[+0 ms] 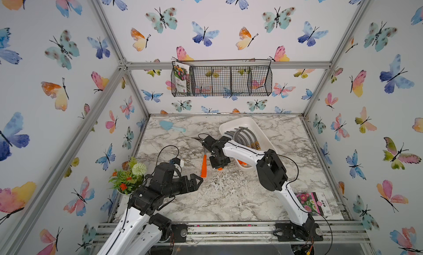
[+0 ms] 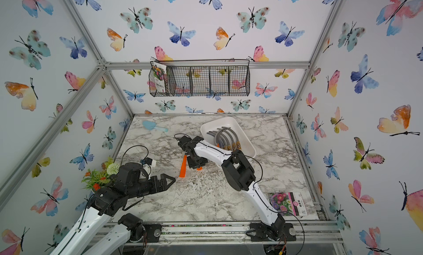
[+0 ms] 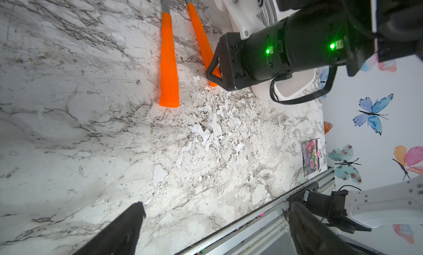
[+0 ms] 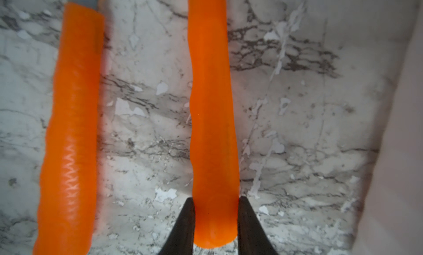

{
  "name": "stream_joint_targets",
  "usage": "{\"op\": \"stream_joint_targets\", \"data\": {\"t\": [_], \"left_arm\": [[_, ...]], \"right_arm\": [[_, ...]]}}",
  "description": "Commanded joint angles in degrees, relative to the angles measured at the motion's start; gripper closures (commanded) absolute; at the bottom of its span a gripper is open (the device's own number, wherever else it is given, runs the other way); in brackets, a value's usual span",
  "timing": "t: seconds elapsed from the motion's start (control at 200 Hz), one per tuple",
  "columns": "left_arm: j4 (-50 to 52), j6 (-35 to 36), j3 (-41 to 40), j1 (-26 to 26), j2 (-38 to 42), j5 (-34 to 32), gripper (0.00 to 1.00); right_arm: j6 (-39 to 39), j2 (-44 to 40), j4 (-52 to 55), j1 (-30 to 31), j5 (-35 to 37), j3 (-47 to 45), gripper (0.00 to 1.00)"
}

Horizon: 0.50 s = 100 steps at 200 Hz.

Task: Put small sickles into storage boxes
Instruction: Pick up the sickle at the center of the board.

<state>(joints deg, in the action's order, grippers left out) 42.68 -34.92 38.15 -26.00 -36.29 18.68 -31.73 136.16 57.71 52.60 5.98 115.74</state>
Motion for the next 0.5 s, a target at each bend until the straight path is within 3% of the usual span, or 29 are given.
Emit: {"op": "stream_joint_targets", "data": {"t": [0.0,0.496], "left_arm": [[-0.6,0.5,0.0,-0.2,-0.2,-0.7,0.02],[-3.1,1.1,1.4,-0.2,-1.6,-1.8,0.02]], "right_arm": [[0.5,1.3,0.0,0.1,-0.9,-1.4,0.8],[2.0,-1.9,3.3,-1.4,1.2,2.0,0.84]]}}
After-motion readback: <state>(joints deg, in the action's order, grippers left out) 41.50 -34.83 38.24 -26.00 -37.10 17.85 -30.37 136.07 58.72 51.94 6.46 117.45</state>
